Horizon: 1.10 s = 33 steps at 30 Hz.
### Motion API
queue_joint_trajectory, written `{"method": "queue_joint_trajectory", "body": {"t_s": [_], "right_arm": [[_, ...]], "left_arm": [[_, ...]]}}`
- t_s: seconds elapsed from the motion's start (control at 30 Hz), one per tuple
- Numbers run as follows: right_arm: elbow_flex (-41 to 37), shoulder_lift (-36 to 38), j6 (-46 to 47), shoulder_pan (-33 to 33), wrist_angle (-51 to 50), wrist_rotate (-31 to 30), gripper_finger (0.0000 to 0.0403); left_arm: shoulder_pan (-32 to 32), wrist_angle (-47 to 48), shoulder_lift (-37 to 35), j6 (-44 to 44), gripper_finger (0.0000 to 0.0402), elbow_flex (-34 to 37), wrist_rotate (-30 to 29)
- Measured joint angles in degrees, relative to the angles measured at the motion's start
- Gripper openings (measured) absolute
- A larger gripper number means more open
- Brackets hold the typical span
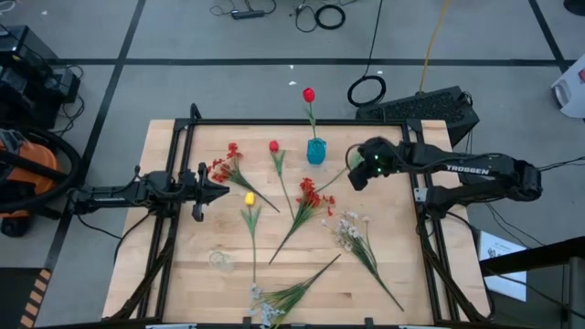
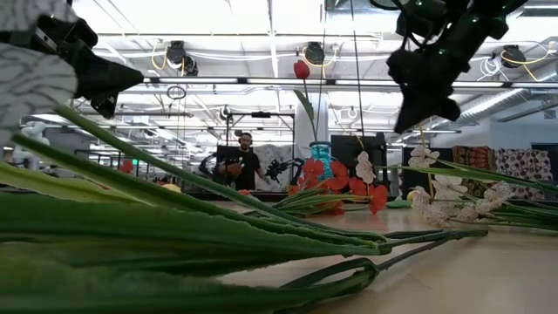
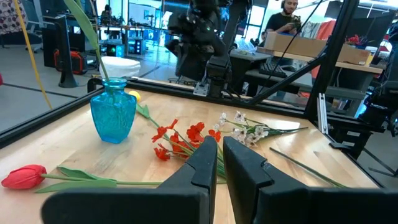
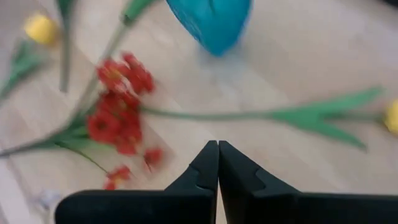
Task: Sort flowers into vase by color
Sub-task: Put the bottom yellow flower into the transparent vase
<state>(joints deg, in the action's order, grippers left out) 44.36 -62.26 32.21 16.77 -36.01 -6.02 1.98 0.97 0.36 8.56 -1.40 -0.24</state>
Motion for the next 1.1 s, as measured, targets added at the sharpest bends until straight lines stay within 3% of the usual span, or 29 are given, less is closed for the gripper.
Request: {"method": "queue_joint_trajectory", "body": {"t_s": [0.27,0.7,0.93,1.1], "right_arm": [[0.0,0.0,8.74,-9.38,-7.66,-10.06,0.0004],[0.0,0.0,13.87,-17.57,-7.56,-10.75,0.0004],[0.0,-0.02,13.92,-20.4,-7.5,-16.94,0.0004],[0.0,-0.02,15.99,-20.69,-7.5,-17.42,0.0004]], "left_arm": [[-0.01,0.0,0.0,0.0,0.0034,0.01,-0.01],[-0.01,-0.01,-0.01,0.0,0.0034,0.01,-0.01],[-0.01,-0.01,0.0,0.0,0.0034,0.01,-0.01],[-0.02,-0.02,0.0,0.0,0.0034,0.01,0.01]]}}
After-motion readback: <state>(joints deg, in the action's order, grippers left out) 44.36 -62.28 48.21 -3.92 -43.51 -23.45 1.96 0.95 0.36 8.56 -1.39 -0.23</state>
